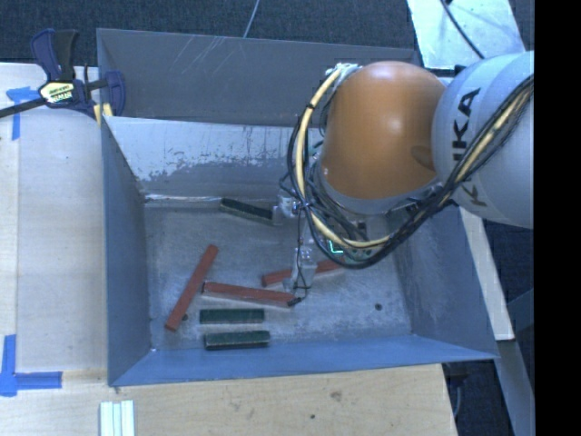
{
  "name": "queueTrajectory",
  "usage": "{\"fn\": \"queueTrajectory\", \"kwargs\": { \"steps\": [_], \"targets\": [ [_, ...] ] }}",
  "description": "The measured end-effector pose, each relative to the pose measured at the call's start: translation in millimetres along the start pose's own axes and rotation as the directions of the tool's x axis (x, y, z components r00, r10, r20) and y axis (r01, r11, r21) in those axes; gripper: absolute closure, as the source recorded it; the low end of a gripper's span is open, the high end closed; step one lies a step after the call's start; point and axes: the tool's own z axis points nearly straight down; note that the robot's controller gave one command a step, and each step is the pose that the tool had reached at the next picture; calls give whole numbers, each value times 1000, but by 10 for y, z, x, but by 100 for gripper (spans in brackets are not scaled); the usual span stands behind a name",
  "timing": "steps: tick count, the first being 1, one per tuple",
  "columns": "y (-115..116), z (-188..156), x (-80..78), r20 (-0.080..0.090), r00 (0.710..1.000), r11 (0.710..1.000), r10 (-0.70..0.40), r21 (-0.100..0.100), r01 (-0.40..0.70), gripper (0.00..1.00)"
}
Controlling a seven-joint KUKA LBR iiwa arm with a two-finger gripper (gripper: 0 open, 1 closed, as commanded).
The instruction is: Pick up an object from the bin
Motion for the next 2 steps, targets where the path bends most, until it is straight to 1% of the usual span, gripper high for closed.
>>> {"fn": "queueTrajectory", "kwargs": {
  "steps": [1,2],
  "targets": [
    [-3,-31,-15,7,1000,1000,2,-1,-2,0],
    [257,684,105,10,1000,1000,-9,-2,9,0]
  ]
}}
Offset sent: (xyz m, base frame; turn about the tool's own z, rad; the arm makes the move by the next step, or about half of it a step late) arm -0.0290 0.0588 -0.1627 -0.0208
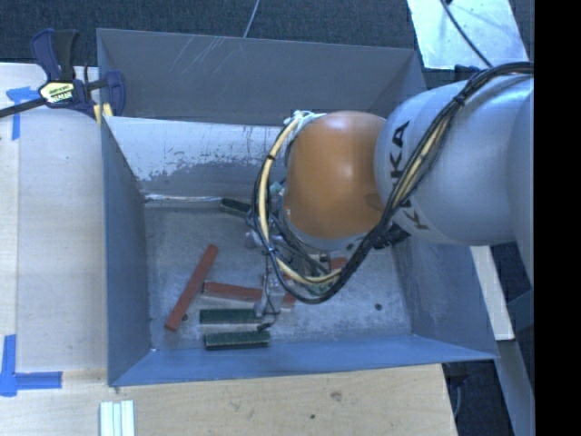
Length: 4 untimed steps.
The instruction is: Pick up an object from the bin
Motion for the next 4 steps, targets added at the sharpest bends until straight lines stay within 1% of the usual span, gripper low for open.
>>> {"fn": "queueTrajectory", "kwargs": {
  "steps": [1,2,3,4],
  "targets": [
    [561,27,178,-4,995,995,-104,-1,104,0],
    [243,339,181,-6,996,996,85,2,-85,0],
    [379,923,195,-4,1000,1000,-26,1,26,0],
    [351,904,181,-7,993,993,119,-4,-119,100]
  ]
}}
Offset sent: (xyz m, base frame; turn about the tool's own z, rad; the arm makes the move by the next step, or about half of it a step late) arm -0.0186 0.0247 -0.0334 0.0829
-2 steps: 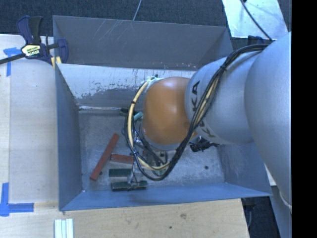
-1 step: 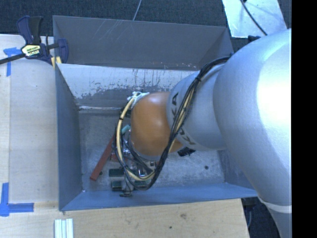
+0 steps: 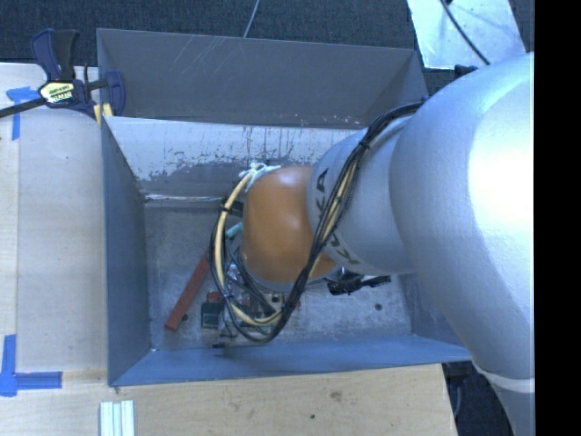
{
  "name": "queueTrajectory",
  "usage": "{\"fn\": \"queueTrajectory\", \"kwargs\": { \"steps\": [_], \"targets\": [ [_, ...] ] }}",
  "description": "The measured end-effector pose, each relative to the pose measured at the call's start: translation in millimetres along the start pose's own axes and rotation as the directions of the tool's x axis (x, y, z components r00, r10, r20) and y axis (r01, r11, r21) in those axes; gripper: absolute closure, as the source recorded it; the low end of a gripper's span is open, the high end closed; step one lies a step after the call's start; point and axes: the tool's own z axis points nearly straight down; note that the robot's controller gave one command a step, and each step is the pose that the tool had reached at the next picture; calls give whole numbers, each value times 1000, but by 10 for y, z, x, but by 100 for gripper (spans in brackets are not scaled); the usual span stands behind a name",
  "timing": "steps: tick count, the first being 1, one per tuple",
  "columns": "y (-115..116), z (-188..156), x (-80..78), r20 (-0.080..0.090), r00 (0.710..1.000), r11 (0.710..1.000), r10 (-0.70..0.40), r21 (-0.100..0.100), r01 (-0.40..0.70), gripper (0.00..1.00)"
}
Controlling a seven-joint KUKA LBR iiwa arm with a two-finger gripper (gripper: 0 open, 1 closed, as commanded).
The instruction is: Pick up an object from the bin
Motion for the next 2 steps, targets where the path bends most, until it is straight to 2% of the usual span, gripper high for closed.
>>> {"fn": "queueTrajectory", "kwargs": {
  "steps": [2],
  "targets": [
    [-2,-37,5,1,1000,1000,0,0,0,100]
  ]
}}
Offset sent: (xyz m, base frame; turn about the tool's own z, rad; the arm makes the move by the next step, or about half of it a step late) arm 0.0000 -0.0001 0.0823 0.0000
